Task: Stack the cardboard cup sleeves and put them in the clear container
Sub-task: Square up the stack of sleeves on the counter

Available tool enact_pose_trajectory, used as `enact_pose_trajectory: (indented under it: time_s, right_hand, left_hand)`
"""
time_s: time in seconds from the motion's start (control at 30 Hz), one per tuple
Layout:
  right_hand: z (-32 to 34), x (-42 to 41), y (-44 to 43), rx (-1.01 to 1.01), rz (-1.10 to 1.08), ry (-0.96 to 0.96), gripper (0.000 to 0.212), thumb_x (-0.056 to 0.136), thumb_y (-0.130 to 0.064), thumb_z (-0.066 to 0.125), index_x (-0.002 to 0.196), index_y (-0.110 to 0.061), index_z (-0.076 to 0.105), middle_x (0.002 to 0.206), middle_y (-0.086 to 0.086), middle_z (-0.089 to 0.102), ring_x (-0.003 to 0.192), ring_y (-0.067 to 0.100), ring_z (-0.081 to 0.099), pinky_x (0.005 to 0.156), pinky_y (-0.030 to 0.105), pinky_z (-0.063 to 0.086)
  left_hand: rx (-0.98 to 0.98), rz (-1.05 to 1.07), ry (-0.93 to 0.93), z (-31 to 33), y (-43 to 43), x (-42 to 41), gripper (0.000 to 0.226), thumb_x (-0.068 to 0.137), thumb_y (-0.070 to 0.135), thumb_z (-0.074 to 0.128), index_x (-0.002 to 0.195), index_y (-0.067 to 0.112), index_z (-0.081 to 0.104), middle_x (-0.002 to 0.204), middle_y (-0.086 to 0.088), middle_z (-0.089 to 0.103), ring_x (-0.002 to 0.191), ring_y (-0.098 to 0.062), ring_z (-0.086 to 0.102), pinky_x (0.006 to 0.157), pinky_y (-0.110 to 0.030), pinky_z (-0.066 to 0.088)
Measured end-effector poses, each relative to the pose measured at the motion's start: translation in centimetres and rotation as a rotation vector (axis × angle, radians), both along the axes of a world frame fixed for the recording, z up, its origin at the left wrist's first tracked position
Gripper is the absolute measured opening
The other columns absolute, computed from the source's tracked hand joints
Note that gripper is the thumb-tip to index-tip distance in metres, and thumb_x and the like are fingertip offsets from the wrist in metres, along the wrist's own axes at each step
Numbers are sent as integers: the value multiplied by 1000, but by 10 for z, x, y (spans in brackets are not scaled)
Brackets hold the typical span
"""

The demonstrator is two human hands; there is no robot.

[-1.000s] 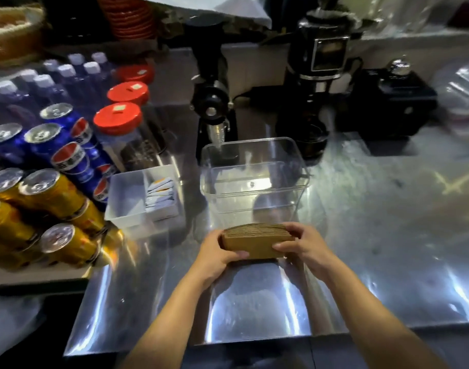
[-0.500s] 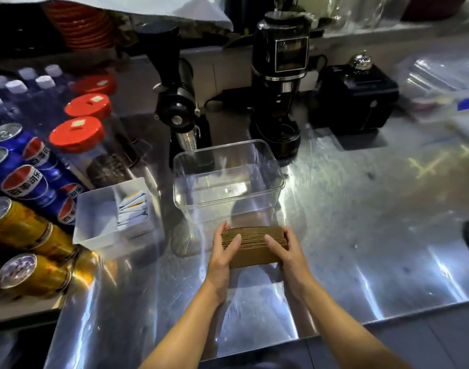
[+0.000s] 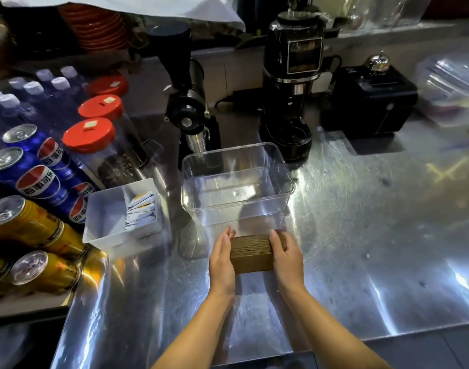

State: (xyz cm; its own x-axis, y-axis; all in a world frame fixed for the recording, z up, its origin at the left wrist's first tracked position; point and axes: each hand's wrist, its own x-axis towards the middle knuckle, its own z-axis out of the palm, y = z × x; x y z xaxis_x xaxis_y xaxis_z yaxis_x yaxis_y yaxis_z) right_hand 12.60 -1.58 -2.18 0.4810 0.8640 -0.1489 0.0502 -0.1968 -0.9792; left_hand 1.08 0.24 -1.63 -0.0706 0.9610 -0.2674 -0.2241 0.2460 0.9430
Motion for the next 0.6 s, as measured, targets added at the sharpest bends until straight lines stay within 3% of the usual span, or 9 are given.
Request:
enact_pose_trajectory:
  time_s: [0.1, 0.2, 0.3, 0.4, 0.53, 0.6]
  right_hand:
    - [0, 1, 2, 64, -33, 76, 23, 89, -34, 53, 76, -18, 63, 71, -6, 63, 69, 7, 57, 64, 21, 45]
    - [-3, 2, 1, 90, -25, 33, 24, 89, -31, 53, 70, -18, 59, 63, -8, 57, 57, -4, 51, 54, 10, 40]
    - [-12, 1, -3, 69, -35, -6, 24, 91, -29, 50, 70, -18, 56, 62, -8, 55, 57, -7, 51, 54, 7, 39]
    - [-14, 2, -5, 71, -30, -24, 23, 92, -29, 49, 70, -22, 56, 63, -8, 57, 58, -11, 52, 52, 3, 38]
    - [-14, 4, -4, 61, 4, -44, 24, 92, -32, 47, 73, -20, 55, 65, -7, 56, 59, -9, 52, 53, 5, 38]
    - [-13, 5, -5, 61, 23, -44, 24, 92, -32, 47, 74, -19, 55, 65, -7, 56, 58, -8, 51, 53, 5, 38]
  left_hand:
    - [18, 17, 21, 1, 0, 0, 26, 93, 29, 45, 86, 28, 70, 81, 12, 72, 80, -6, 65, 68, -19, 52]
    - [36, 39, 60, 0, -3, -1, 34, 94, 22, 42, 71, 26, 67, 65, 11, 64, 69, -10, 57, 64, -24, 46]
    - [53, -9, 97, -5, -8, -2, 35, 95, 24, 40, 69, 26, 64, 71, 1, 59, 74, -16, 53, 73, -36, 42]
    - [60, -52, 147, -3, -9, -3, 32, 93, 33, 40, 73, 29, 64, 77, -1, 60, 79, -20, 55, 75, -36, 44]
    - [76, -165, 66, -5, -14, -17, 26, 81, 42, 50, 100, 28, 60, 104, -3, 61, 93, -14, 59, 80, -23, 49]
    - [124, -267, 131, -11, -18, -33, 45, 73, 41, 64, 115, 31, 52, 120, 0, 56, 107, -11, 57, 89, -22, 47]
